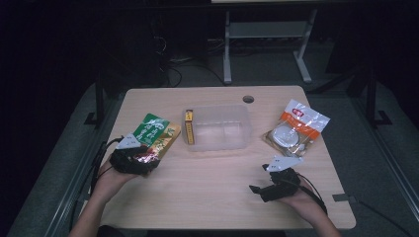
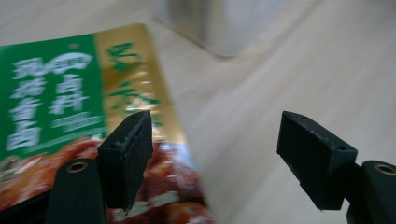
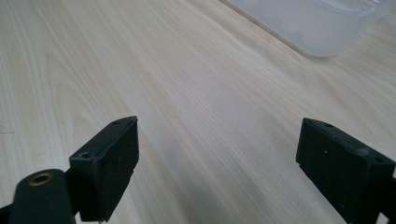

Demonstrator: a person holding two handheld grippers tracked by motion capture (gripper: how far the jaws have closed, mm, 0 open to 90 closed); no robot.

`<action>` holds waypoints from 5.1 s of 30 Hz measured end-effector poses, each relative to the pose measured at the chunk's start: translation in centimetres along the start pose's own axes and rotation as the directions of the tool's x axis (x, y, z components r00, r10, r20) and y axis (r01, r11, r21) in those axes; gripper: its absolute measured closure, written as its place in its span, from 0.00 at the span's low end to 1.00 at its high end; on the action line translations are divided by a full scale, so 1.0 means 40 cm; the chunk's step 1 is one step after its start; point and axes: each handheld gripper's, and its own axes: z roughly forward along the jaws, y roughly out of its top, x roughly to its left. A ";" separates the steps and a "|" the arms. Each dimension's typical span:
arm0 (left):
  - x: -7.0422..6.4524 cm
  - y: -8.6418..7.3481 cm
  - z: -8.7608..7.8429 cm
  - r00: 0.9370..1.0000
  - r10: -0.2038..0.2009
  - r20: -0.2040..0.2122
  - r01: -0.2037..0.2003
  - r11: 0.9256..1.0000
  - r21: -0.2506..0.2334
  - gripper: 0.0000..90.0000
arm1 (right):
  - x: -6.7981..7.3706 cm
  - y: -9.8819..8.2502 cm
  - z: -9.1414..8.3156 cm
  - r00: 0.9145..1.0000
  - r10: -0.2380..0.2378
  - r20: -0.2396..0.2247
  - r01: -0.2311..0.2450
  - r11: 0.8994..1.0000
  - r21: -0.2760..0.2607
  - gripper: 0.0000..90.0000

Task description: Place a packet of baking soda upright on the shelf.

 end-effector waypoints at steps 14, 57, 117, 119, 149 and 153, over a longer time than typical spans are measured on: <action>0.121 0.013 0.072 0.989 -0.102 -0.110 0.108 0.993 0.045 0.76 | 0.007 0.000 0.005 1.000 -0.014 0.007 0.014 1.000 0.022 0.15; 0.133 -0.044 0.116 0.992 -0.102 0.078 0.084 0.975 0.204 1.00 | 0.009 -0.003 0.002 1.000 -0.024 0.004 0.023 0.999 0.036 0.15; -0.198 0.051 0.236 0.905 0.147 0.399 -0.219 0.966 0.140 1.00 | 0.011 0.002 0.002 0.999 -0.033 0.007 0.032 0.999 0.030 0.15; -0.218 0.060 0.246 0.896 0.165 0.411 -0.239 0.962 0.135 1.00 | 0.010 0.001 0.001 1.000 -0.030 0.006 0.030 0.999 0.029 0.15; 0.099 -0.070 0.013 0.998 -0.051 -0.031 0.053 0.995 0.086 1.00 | 0.016 0.004 0.002 0.999 -0.043 0.010 0.043 0.998 0.036 0.15; 0.142 -0.108 0.016 0.994 -0.097 -0.052 0.102 0.988 0.115 1.00 | 0.013 0.002 0.001 0.999 -0.044 0.012 0.044 0.998 0.035 0.15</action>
